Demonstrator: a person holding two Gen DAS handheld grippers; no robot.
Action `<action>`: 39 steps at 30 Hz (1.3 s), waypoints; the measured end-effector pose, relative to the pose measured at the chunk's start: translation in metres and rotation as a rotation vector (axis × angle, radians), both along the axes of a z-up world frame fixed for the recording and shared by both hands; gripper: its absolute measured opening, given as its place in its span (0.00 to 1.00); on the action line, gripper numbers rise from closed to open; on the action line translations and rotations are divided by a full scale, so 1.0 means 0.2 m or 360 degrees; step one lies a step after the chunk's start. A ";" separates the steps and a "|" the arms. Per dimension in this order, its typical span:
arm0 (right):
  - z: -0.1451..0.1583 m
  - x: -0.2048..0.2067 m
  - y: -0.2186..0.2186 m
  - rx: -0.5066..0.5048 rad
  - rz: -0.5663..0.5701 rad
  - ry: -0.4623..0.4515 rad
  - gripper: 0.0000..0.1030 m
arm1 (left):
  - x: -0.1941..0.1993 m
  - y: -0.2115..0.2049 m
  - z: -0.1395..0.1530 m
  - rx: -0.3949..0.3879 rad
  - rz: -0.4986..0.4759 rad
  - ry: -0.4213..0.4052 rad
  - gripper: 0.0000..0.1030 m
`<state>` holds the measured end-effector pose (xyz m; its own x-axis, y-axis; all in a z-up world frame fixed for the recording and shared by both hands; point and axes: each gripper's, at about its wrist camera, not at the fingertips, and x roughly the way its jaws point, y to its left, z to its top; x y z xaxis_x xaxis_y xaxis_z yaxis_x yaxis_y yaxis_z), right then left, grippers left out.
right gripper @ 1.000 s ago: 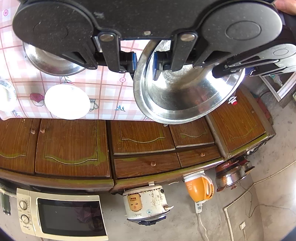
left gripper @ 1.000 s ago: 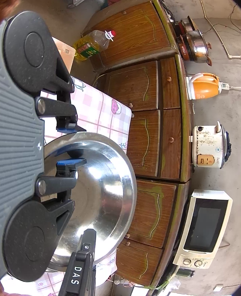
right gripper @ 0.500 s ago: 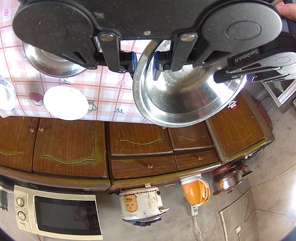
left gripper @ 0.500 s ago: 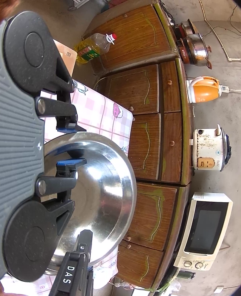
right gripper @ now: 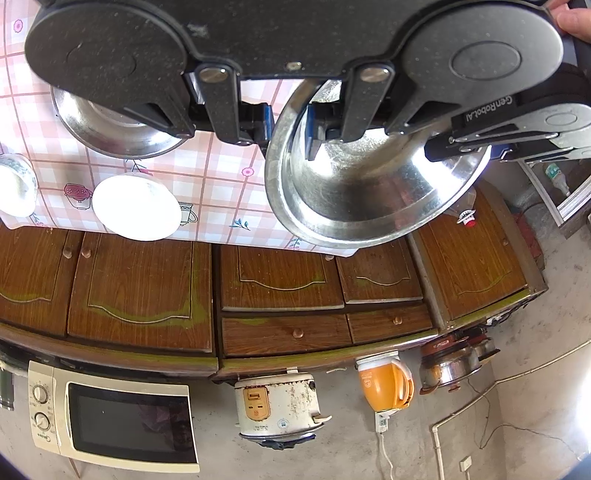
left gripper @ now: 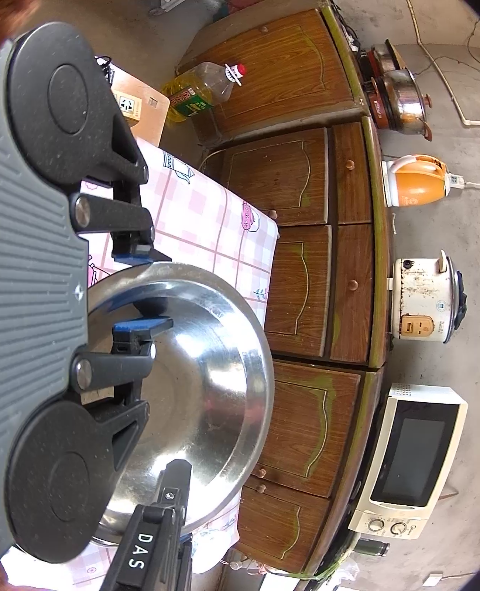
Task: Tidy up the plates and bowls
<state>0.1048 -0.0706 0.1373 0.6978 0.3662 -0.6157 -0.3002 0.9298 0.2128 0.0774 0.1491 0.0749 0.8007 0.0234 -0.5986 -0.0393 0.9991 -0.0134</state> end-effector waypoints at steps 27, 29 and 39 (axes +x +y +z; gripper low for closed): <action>-0.06 -0.12 -0.05 -0.0016 0.0038 -0.0025 0.21 | -0.13 -0.05 -0.07 0.0028 0.0023 -0.0005 0.29; -0.07 -0.14 -0.05 -0.0024 0.0039 -0.0029 0.21 | -0.13 -0.05 -0.08 0.0021 0.0025 0.0001 0.29; -0.08 -0.18 -0.07 -0.0030 0.0045 -0.0038 0.21 | -0.18 -0.07 -0.10 0.0022 0.0031 0.0002 0.29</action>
<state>0.0696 -0.0843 0.1206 0.7019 0.3743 -0.6060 -0.3311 0.9247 0.1876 0.0404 0.1358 0.0545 0.7992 0.0475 -0.5992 -0.0587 0.9983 0.0008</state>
